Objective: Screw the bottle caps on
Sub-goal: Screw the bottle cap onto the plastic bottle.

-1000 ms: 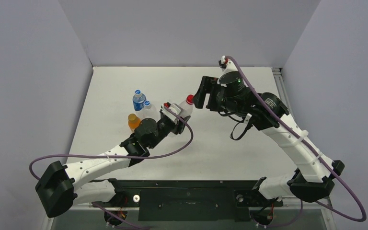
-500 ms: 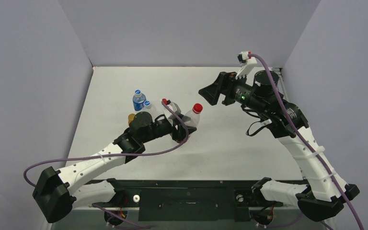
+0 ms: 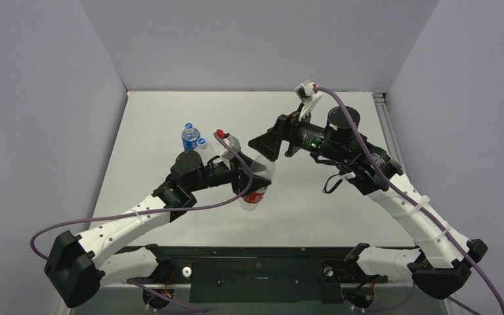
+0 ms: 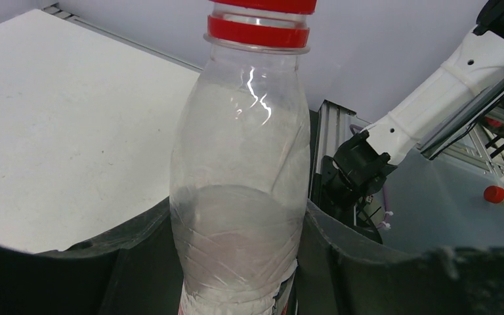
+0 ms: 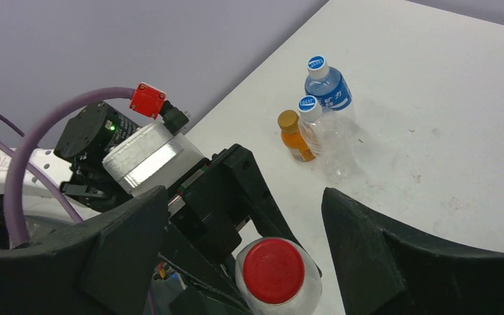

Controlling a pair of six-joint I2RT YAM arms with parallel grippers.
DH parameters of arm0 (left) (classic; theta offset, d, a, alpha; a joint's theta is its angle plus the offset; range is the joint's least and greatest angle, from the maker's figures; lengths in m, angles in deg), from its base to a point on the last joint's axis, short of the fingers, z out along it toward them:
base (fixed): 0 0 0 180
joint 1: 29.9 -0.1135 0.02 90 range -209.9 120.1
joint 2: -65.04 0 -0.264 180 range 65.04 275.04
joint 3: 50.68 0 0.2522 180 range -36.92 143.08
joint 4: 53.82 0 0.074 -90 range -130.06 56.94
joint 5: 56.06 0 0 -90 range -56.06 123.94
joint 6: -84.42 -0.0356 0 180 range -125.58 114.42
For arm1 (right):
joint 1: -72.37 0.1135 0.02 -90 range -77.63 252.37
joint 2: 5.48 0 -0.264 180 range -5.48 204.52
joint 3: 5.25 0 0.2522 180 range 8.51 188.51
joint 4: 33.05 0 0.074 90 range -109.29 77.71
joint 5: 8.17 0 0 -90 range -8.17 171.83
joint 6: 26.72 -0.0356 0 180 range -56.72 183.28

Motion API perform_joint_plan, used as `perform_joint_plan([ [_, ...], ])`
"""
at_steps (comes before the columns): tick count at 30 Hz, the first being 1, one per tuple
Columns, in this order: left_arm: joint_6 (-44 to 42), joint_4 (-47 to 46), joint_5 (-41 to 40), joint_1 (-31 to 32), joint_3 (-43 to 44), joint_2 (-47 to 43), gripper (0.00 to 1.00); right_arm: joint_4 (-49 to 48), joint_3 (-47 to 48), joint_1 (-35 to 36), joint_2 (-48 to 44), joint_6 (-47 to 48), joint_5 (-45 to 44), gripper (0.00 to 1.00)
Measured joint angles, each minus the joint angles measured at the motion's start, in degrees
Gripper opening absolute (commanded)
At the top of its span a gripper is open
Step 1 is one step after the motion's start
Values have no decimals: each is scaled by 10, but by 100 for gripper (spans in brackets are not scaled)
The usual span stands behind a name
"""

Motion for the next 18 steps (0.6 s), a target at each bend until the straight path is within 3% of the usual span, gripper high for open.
perform_joint_plan([
  [18,43,-52,24,-10,0,-9,0,-142,-81,21,-40,-35,-32,87],
])
